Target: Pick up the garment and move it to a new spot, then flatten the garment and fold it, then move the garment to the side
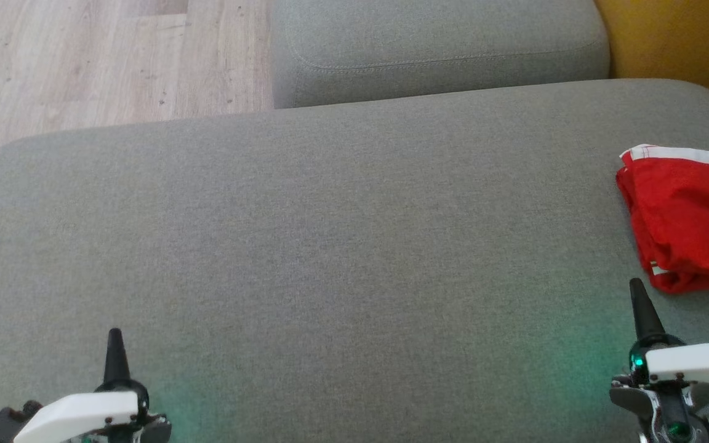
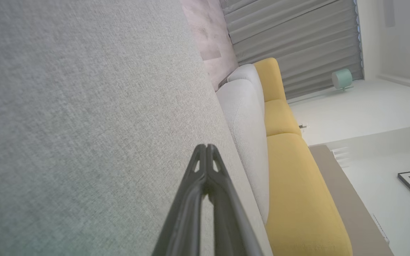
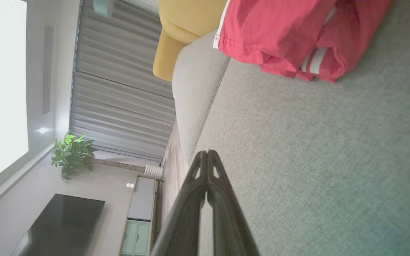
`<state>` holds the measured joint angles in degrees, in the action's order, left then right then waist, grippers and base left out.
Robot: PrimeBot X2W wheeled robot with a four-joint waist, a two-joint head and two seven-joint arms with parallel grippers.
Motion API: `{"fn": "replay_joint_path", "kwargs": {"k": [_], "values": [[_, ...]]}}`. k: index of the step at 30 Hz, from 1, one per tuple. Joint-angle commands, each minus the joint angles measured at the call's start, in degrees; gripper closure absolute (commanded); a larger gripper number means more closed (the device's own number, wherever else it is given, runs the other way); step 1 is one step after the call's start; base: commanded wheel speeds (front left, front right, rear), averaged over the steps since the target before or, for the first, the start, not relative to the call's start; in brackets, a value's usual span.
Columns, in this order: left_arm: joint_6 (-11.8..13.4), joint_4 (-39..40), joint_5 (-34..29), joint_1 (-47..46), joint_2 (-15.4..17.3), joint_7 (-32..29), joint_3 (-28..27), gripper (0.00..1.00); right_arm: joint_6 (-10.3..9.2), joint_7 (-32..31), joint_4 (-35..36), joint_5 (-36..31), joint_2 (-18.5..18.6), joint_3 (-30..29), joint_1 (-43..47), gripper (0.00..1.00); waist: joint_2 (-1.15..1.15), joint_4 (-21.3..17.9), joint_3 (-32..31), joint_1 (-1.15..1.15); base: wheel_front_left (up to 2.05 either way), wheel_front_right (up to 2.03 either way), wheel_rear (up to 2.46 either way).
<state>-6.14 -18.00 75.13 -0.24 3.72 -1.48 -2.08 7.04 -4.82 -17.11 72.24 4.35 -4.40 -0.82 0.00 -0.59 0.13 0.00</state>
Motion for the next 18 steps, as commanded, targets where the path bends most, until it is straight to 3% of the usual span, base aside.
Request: {"fn": "replay_joint_path", "kwargs": {"k": [1,18], "values": [[-0.7,2.2,1.0,-3.2,0.2,-0.2,-2.0,1.0,0.35,-0.4,2.4,1.4,0.0,0.4,-3.5,1.0,0.0,0.0,0.0,0.0,0.0,0.0,0.0],[-1.1,3.2,10.4,-4.8,-0.4,-3.0,-3.4,1.0,0.41,-1.2,2.8,12.2,-0.9,-1.1,-4.6,1.0,0.0,0.3,0.0,0.0,0.0,0.0,0.0]]}}
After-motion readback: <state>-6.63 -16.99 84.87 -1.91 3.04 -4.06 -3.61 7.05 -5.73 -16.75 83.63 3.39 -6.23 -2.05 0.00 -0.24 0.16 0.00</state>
